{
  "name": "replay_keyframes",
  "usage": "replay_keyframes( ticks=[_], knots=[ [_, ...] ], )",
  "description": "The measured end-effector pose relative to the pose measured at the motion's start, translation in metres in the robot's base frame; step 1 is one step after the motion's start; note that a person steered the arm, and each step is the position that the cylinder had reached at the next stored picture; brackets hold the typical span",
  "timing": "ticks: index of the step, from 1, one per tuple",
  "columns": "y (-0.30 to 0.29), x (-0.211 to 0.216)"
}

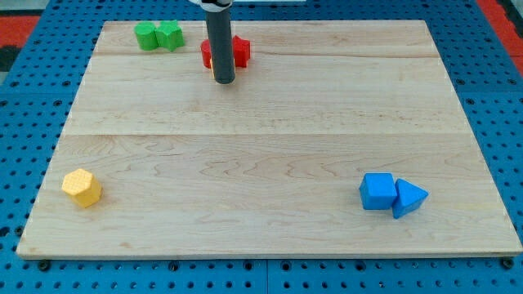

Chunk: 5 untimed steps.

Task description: Slide the yellow hexagon to the center left

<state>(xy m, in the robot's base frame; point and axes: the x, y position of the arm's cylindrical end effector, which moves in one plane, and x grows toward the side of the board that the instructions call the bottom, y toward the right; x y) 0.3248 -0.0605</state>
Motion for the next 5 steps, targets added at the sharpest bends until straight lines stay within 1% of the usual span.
replay_keyframes(
  ticks=[1,2,3,4,5],
  knots=[
    [-0.008,0.006],
    [-0.035,0.064],
    [-0.077,0.094],
    [-0.057,0.15],
    [-0.09,0.227]
  ],
)
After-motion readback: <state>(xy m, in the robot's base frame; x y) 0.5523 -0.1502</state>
